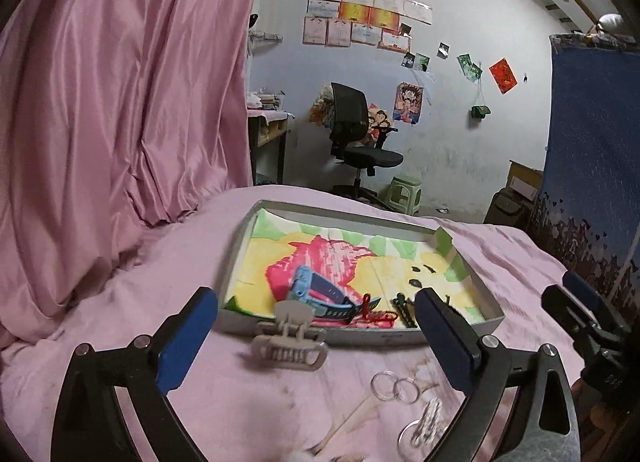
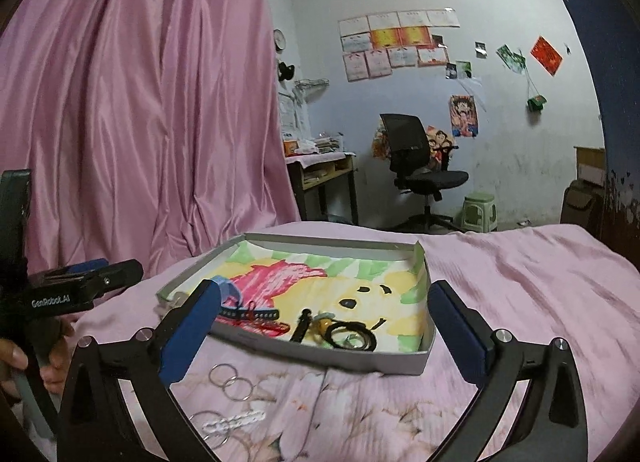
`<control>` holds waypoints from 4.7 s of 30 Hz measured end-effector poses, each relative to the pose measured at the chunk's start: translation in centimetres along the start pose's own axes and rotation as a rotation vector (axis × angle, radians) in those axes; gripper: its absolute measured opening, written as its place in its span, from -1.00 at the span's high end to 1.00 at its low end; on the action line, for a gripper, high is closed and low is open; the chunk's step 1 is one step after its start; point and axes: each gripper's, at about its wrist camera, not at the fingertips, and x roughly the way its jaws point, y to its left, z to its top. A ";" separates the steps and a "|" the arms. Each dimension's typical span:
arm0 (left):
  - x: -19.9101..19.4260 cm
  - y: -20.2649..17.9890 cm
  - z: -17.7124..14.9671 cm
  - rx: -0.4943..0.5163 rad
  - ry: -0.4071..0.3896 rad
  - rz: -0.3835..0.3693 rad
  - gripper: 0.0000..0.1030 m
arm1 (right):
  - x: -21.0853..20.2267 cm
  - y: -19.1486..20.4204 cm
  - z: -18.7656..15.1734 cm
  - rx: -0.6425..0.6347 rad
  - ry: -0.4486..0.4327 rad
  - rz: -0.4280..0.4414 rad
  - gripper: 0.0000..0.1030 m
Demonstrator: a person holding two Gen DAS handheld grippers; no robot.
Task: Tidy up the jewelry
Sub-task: 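Move both open tools toward the white claw clip and large silver rings, then grasp the white claw clip with the left tool while the right tool grasps a large silver ring, then carry both items over the tray and open the right tool to drop the ring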
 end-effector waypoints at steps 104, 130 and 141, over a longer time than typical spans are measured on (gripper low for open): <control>10.1 2.3 -3.5 0.072 0.400 -0.017 -0.19 | 6.9 3.5 -7.1 -0.067 0.582 0.133 0.80; 4.5 0.3 -1.3 0.028 0.219 -0.137 -0.18 | 3.5 3.3 -1.6 -0.107 0.289 0.213 0.94; 8.2 0.7 2.5 -0.014 0.179 -0.096 -0.18 | 9.9 1.8 1.0 -0.114 0.214 0.175 0.94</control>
